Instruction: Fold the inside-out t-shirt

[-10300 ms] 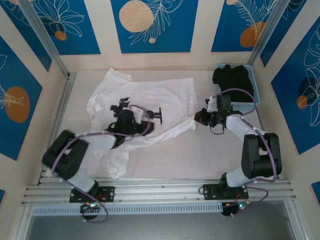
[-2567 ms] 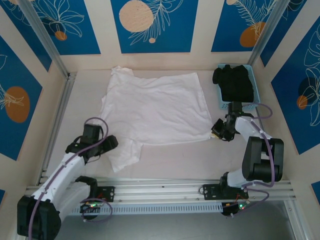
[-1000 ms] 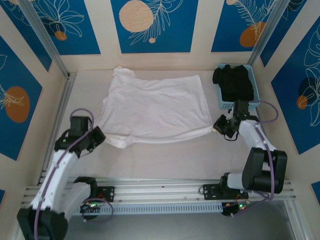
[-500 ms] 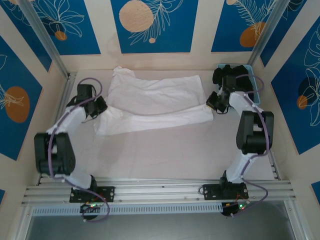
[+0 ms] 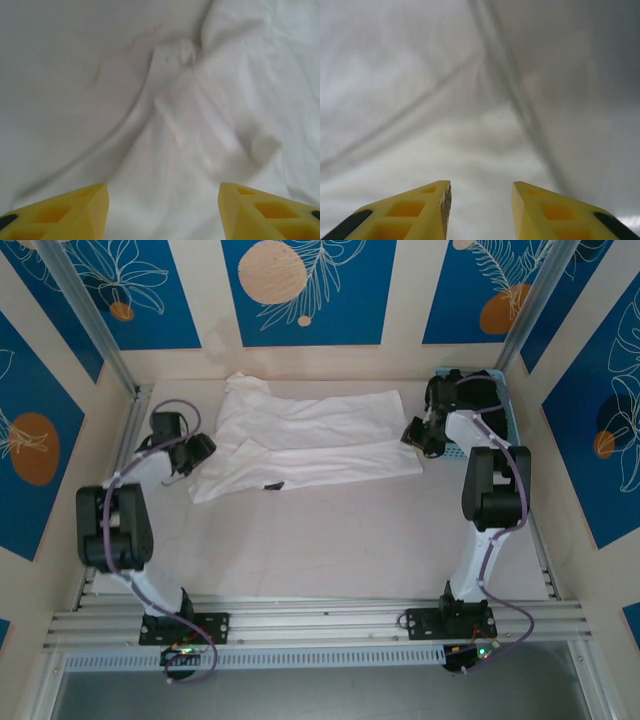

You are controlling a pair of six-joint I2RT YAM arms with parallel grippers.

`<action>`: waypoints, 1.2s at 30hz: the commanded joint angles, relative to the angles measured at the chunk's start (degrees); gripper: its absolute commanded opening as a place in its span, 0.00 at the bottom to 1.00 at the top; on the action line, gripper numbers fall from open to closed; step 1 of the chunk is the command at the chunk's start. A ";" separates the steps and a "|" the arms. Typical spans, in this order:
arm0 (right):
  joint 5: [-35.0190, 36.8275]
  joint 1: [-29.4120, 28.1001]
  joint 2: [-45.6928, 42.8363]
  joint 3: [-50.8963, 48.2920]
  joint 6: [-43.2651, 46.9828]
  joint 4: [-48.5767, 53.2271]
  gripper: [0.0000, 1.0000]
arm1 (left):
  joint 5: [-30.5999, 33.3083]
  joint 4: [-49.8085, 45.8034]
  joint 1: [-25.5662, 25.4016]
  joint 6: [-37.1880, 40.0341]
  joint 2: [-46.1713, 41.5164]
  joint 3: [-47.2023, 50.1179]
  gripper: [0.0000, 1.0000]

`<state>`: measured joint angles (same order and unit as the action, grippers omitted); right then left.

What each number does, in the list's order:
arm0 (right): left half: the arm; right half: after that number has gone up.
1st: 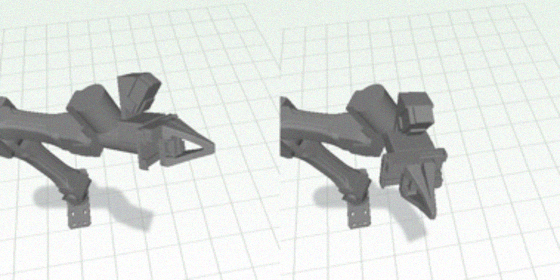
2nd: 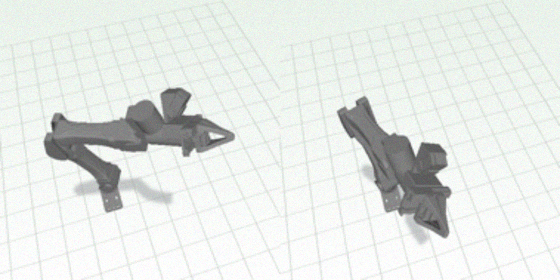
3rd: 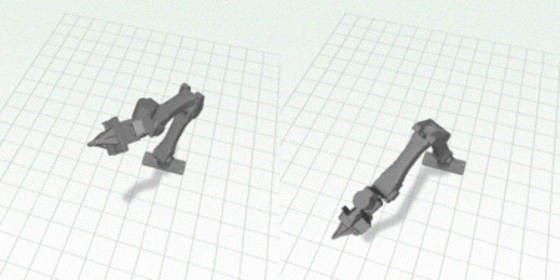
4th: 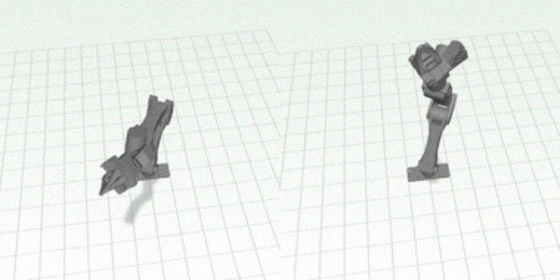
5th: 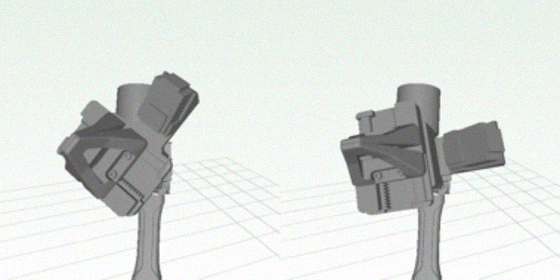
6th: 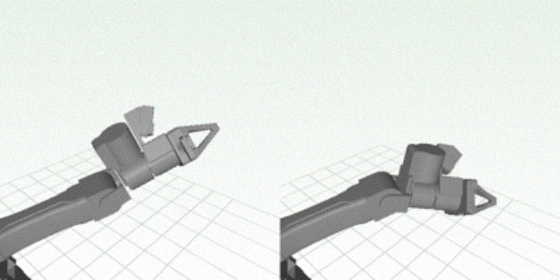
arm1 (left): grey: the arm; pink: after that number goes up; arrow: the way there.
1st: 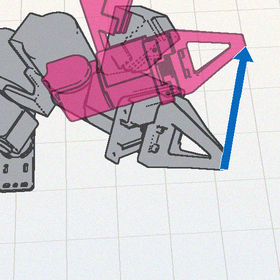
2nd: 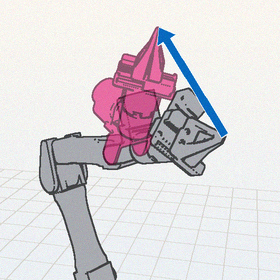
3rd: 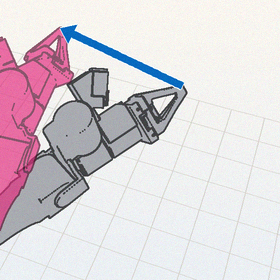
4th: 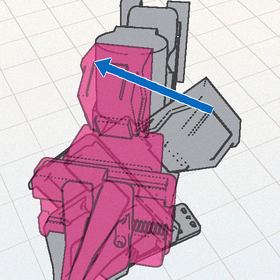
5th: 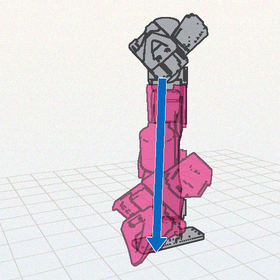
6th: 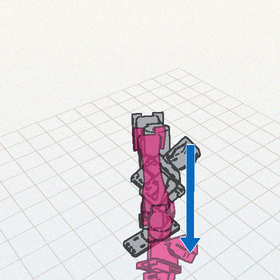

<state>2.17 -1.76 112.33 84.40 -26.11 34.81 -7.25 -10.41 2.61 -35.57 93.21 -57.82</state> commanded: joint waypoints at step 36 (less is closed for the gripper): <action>-0.99 -14.30 -17.34 -20.74 4.00 -5.50 0.41 | -4.16 1.35 -4.96 4.38 -20.89 19.01 0.58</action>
<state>4.27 -12.53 91.74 60.18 -24.99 32.32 -10.09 -11.53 -2.28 -34.04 67.79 -35.59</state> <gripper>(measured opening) 0.409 0.588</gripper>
